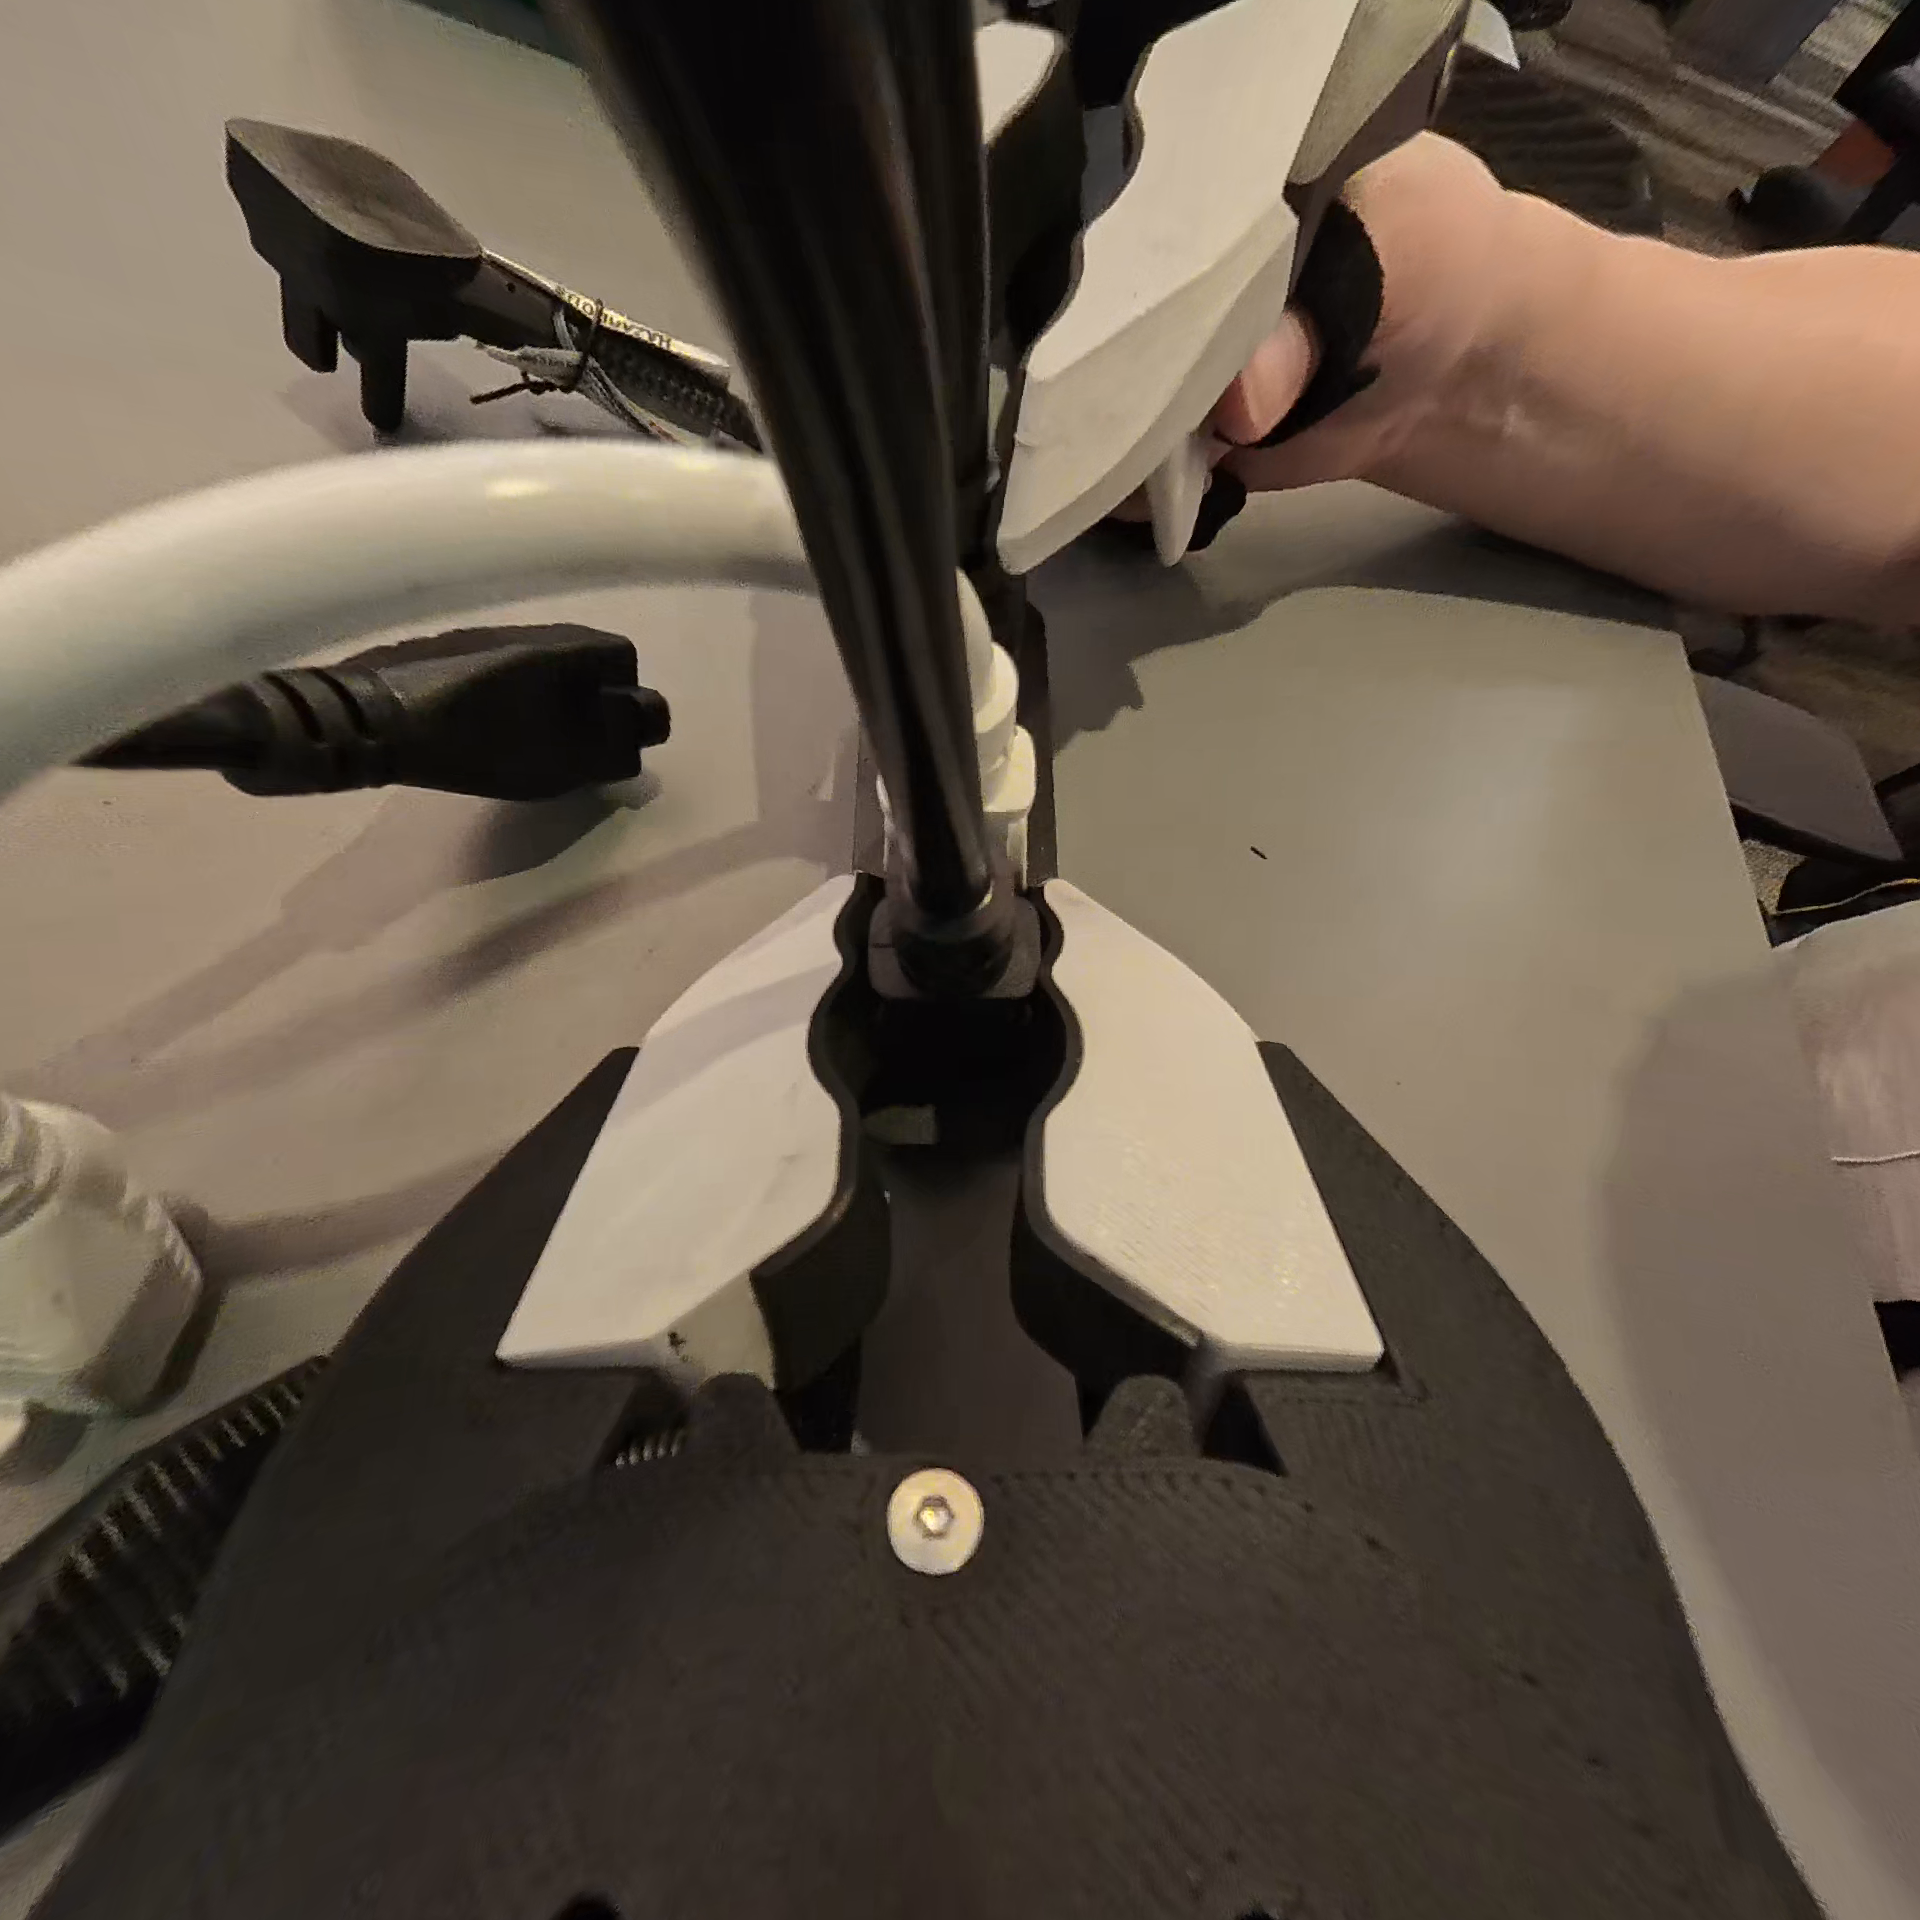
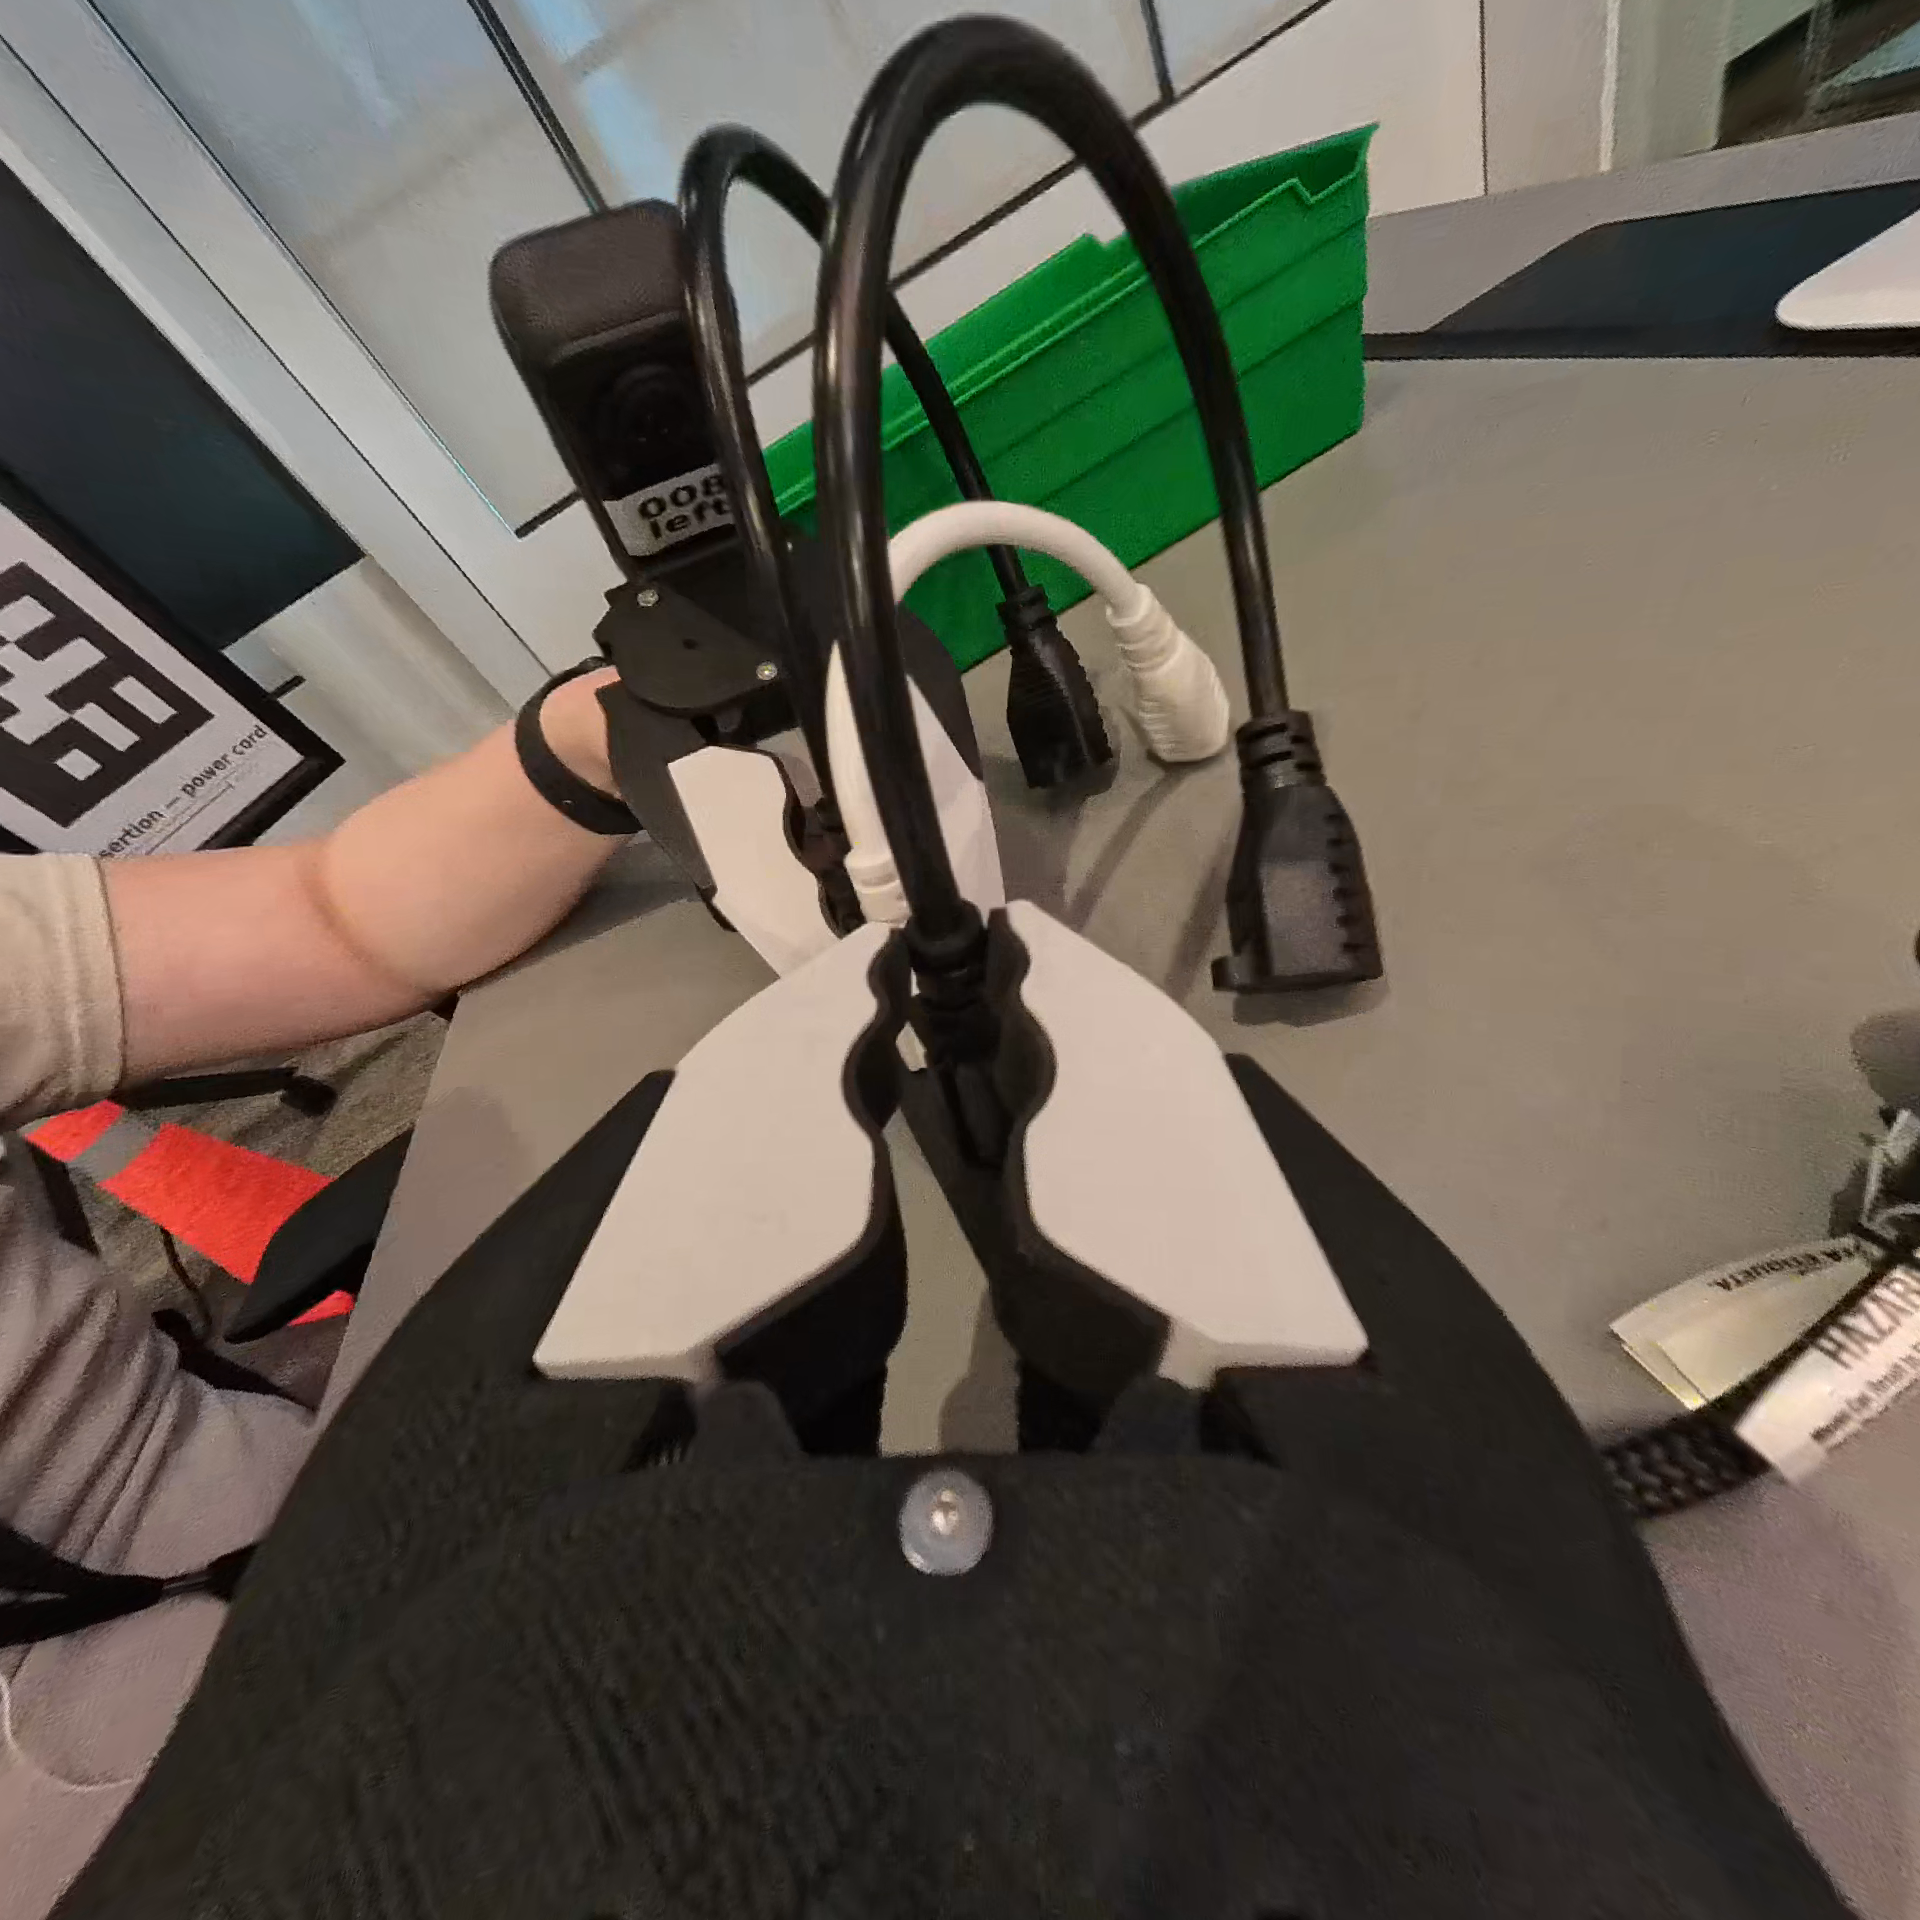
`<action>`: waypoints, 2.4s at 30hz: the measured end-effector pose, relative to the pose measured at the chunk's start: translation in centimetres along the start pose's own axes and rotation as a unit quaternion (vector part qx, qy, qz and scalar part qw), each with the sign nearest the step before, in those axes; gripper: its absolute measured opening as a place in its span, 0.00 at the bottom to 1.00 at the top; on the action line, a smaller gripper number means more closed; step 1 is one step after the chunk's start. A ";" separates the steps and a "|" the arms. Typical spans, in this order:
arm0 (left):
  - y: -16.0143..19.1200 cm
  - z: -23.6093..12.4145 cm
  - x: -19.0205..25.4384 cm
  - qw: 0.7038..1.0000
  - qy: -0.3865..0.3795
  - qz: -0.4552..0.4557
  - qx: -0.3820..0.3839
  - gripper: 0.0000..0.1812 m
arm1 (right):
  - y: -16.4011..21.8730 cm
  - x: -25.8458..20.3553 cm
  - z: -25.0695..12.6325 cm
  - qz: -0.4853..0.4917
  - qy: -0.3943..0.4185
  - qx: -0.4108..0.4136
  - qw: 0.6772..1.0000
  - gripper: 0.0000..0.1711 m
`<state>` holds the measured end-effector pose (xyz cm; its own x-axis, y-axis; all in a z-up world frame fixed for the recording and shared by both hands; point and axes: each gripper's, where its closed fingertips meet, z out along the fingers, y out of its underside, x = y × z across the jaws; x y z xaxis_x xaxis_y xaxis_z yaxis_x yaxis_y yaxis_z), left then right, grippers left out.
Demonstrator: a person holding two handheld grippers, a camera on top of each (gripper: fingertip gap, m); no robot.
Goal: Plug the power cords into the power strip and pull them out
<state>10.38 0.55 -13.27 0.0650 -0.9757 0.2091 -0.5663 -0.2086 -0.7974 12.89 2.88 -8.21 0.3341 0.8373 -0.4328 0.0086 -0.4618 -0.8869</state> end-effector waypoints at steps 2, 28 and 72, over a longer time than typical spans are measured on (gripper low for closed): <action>-0.1 -0.1 -0.1 1.000 0.001 0.000 0.003 0.15 | -0.2 -0.1 0.5 -0.007 0.015 0.002 1.000 0.08; 0.4 -0.2 0.0 0.999 -0.024 0.023 0.004 0.15 | 0.9 -1.5 0.0 -0.163 0.043 -0.043 0.985 0.08; 0.4 -0.5 0.9 0.998 -0.012 0.053 0.015 0.14 | 4.1 -1.0 1.2 -0.190 -0.029 -0.141 0.971 0.14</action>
<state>9.81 -0.41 -13.17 0.0264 -0.9936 0.1096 -0.5466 -0.1062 -0.8306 11.45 0.47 -11.57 0.2029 0.9743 -0.0975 0.3825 -0.1705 -0.9081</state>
